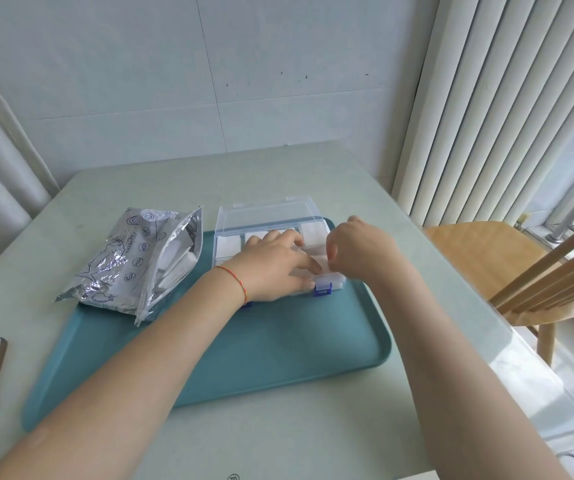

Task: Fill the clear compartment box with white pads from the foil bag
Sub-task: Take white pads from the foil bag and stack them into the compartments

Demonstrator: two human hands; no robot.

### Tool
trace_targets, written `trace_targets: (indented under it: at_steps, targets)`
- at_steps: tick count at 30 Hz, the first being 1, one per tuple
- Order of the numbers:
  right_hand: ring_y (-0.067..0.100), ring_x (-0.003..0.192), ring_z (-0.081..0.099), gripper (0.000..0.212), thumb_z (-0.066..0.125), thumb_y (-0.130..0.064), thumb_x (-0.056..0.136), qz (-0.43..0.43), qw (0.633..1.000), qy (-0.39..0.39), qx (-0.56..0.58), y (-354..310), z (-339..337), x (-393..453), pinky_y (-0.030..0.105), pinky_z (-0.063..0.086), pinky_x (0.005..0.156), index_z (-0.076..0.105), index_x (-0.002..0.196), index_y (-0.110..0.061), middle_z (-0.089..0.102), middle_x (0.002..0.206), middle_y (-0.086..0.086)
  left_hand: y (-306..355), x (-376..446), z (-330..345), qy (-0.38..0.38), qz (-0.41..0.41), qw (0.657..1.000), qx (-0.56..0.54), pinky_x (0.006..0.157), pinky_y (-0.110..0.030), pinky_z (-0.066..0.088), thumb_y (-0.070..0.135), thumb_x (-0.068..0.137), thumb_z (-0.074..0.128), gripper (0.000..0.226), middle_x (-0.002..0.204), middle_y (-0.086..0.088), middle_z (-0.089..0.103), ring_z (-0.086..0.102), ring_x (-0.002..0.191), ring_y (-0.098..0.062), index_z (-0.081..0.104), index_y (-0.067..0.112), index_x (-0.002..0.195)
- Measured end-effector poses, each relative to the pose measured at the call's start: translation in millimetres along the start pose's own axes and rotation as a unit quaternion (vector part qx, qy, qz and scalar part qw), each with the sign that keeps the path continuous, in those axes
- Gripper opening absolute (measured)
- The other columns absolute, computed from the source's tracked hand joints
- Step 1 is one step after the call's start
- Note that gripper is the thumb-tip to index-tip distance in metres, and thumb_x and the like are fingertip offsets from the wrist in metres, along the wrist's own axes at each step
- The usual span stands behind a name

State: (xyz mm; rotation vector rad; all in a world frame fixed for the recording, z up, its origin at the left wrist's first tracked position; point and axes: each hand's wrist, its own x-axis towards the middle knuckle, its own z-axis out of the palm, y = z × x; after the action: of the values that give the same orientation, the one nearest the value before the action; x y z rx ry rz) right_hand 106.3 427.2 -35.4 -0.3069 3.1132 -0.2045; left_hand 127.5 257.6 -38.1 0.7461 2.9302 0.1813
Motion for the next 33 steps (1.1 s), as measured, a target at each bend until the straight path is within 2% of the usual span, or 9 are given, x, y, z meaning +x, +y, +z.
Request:
trace_targets:
  at_steps: [4, 7, 9, 11, 14, 19, 24, 29, 33]
  targets:
    - [0.028, 0.087, 0.060, 0.020, 0.052, -0.026, 0.091, 0.001, 0.997, 0.063, 0.041, -1.7, -5.8, 4.7, 0.031, 0.046, 0.070, 0.069, 0.096, -0.017, 0.053, 0.104, 0.006, -4.5, -3.7, -3.3, 0.045, -0.012, 0.997, -0.068, 0.113, -0.039, 0.022, 0.053, 0.088, 0.058, 0.025, 0.138, 0.008, 0.039, 0.033, 0.132, -0.015, 0.065, 0.047, 0.111]
    - [0.029, 0.084, 0.058, 0.021, 0.050, -0.027, 0.092, -0.019, 0.985, 0.138, 0.102, -13.9, -10.4, 4.9, 0.032, 0.045, 0.066, 0.068, 0.092, -0.015, 0.055, 0.095, 0.005, -21.2, -15.3, -10.8, 0.234, -0.024, 0.959, -0.157, 0.098, -0.036, 0.042, 0.043, 0.081, 0.059, 0.023, 0.109, 0.003, 0.057, 0.053, 0.106, -0.016, 0.074, 0.031, 0.093]
    - [0.025, 0.081, 0.056, 0.018, 0.050, -0.027, 0.093, -0.064, 0.977, 0.151, 0.136, -34.2, -12.0, 4.9, 0.030, 0.040, 0.063, 0.066, 0.091, -0.019, 0.053, 0.088, -0.001, -42.2, -31.9, -17.7, 0.361, -0.074, 0.920, -0.133, 0.080, -0.035, 0.048, 0.031, 0.079, 0.060, 0.015, 0.090, 0.001, 0.058, 0.057, 0.085, -0.018, 0.074, 0.024, 0.082]
    - [0.021, 0.080, 0.054, 0.015, 0.051, -0.026, 0.092, -0.118, 0.971, 0.134, 0.160, -58.5, -11.1, 6.4, 0.031, 0.043, 0.064, 0.065, 0.090, -0.021, 0.051, 0.082, -0.004, -63.6, -50.8, -23.9, 0.419, -0.159, 0.887, -0.111, 0.071, -0.034, 0.049, 0.023, 0.080, 0.062, 0.009, 0.084, 0.002, 0.057, 0.056, 0.076, -0.020, 0.071, 0.023, 0.077]
    - [0.021, 0.083, 0.057, 0.015, 0.053, -0.024, 0.092, -0.172, 0.964, 0.093, 0.180, -96.6, -3.9, 10.7, 0.033, 0.049, 0.071, 0.067, 0.092, -0.019, 0.057, 0.089, -0.001, -91.4, -74.6, -26.5, 0.386, -0.278, 0.872, -0.112, 0.071, -0.031, 0.044, 0.027, 0.079, 0.064, 0.006, 0.089, 0.001, 0.056, 0.055, 0.083, -0.021, 0.067, 0.025, 0.083]
    - [0.021, 0.101, 0.059, 0.020, 0.057, -0.018, 0.091, -0.236, 0.957, 0.021, 0.165, -160.8, 8.6, 22.3, 0.033, 0.047, 0.089, 0.071, 0.105, -0.018, 0.061, 0.111, 0.002, -116.4, -101.1, -22.0, 0.283, -0.314, 0.894, -0.146, 0.075, -0.032, 0.045, 0.039, 0.075, 0.068, 0.028, 0.093, 0.006, 0.057, 0.056, 0.087, -0.020, 0.058, 0.025, 0.096]
    - [0.020, 0.112, 0.056, 0.037, 0.058, -0.013, 0.086, -0.234, 0.964, -0.071, 0.106, -184.7, 11.2, 30.9, 0.031, 0.046, 0.094, 0.064, 0.122, -0.022, 0.059, 0.125, 0.000, -125.1, -108.6, -13.4, 0.343, -0.319, 0.857, -0.213, 0.068, -0.028, 0.046, 0.023, 0.079, 0.065, 0.003, 0.076, 0.009, 0.064, 0.061, 0.078, -0.018, 0.064, 0.023, 0.082]
    - [0.016, 0.100, 0.062, 0.018, 0.060, -0.016, 0.089, -0.229, 0.967, -0.073, 0.087, -184.0, 10.4, 35.4, 0.029, 0.050, 0.085, 0.072, 0.101, -0.021, 0.069, 0.108, -0.004, -128.5, -109.2, -6.0, 0.369, -0.310, 0.845, -0.231, 0.065, -0.027, 0.045, 0.019, 0.080, 0.063, 0.008, 0.068, 0.011, 0.061, 0.060, 0.073, -0.016, 0.062, 0.025, 0.075]
    - [0.015, 0.103, 0.060, 0.017, 0.062, -0.020, 0.091, -0.225, 0.968, -0.084, 0.075, -185.2, 9.0, 40.8, 0.026, 0.045, 0.086, 0.074, 0.104, -0.019, 0.070, 0.110, -0.004, -128.7, -108.9, -3.0, 0.373, -0.300, 0.845, -0.238, 0.067, -0.029, 0.049, 0.020, 0.080, 0.063, 0.008, 0.069, 0.009, 0.063, 0.060, 0.073, -0.017, 0.062, 0.025, 0.074]
